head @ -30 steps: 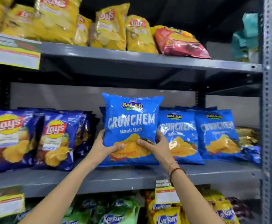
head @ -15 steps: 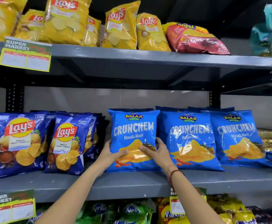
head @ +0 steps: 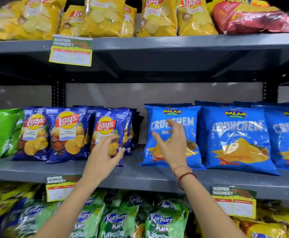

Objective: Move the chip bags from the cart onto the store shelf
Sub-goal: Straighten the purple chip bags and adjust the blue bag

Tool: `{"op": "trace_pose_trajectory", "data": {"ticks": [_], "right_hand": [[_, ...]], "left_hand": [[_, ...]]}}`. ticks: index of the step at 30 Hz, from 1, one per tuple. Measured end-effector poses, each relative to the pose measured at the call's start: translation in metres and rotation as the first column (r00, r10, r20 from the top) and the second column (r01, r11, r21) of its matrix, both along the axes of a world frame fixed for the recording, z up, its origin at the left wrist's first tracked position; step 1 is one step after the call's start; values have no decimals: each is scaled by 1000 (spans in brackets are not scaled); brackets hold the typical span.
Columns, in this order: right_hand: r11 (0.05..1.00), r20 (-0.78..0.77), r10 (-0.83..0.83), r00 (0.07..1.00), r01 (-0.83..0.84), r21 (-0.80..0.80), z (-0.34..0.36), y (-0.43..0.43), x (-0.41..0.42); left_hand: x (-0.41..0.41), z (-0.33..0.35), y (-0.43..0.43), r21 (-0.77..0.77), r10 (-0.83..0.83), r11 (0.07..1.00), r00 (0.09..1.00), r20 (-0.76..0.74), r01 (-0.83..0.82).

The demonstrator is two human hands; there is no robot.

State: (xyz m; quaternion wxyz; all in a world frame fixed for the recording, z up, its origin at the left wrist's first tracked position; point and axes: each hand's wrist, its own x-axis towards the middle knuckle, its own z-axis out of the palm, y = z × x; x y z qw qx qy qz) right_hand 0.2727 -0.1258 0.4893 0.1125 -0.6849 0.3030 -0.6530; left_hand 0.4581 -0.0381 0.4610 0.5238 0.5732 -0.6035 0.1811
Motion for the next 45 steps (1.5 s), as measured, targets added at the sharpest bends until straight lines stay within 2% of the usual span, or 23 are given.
{"op": "trace_pose_trajectory", "data": {"ticks": [2,5,10,14,21,31,38,40,43,45], "right_hand": [[983,-48,162,986,-157,91,-2,8,25],[931,-110,307,945,-275,240,-8,13,62],[827,-205,424,882,-285,485,-25,6,119],[792,-219,451,865,-274,545,-24,-2,137],[808,-250,467,848,-294,511,-20,-22,142],[867,-353,393,849,-215,448,-23,-21,142],[884,-221,376,900,-277,376,-21,-3,131],[911,-199,333,922,-259,321,-22,3,127],[975,-154,198,968,-177,136,-19,14,126],[983,-153,182,971,-178,43,-16,25,132]], "left_hand": [[20,-8,14,33,126,991,990,70,-129],[45,-23,27,118,264,952,954,143,-282],[68,-42,38,255,321,892,920,226,-374],[71,-47,39,179,318,912,911,262,-370],[74,-53,35,79,321,933,910,262,-352],[79,-58,32,48,308,943,916,256,-330],[77,-55,35,43,283,953,933,223,-300],[79,-53,38,84,256,958,952,169,-272],[85,-51,40,166,232,954,966,115,-249],[90,-48,45,191,219,956,975,50,-224]]}}
